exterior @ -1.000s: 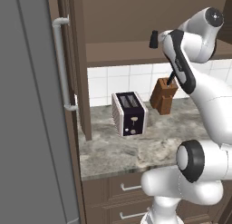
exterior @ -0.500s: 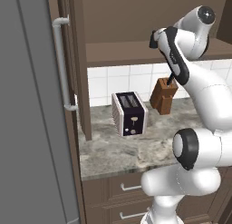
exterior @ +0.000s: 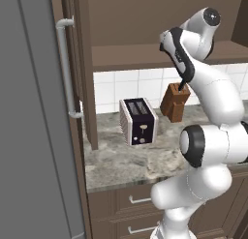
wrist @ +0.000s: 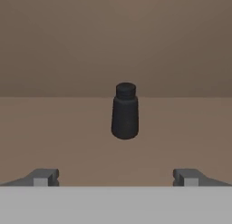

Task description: Retrieve the shaker from the cabinet and place it next the steak on a plate on the dining table.

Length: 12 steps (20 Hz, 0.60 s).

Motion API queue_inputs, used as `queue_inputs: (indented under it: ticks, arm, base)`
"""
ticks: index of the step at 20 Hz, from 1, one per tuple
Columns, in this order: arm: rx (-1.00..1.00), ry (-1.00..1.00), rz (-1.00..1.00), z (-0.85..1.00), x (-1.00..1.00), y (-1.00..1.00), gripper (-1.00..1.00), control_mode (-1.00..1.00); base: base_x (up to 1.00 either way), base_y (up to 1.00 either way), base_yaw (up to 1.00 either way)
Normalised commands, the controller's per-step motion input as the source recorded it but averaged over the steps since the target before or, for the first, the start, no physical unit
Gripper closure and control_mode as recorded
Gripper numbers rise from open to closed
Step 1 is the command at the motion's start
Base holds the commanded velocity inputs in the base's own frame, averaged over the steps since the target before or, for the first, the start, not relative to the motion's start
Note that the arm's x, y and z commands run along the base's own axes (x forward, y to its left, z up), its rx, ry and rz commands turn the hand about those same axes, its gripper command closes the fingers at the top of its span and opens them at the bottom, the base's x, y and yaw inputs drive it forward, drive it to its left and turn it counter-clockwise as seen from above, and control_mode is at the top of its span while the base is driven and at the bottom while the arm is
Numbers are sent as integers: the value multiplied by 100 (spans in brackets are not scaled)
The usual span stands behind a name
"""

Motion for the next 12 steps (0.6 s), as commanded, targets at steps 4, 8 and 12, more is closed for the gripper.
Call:
queue_inputs:
  ticks: [4, 8, 12]
  arm:
    - [0, 0, 3, -1, 36, -11, -100, -100]
    - [0, 0, 4, 0, 34, -19, -100, -100]
    - [0, 0, 4, -1, 38, -13, -100, -100]
  base:
    - [0, 0, 0]
    - [0, 0, 0]
    - [0, 0, 0]
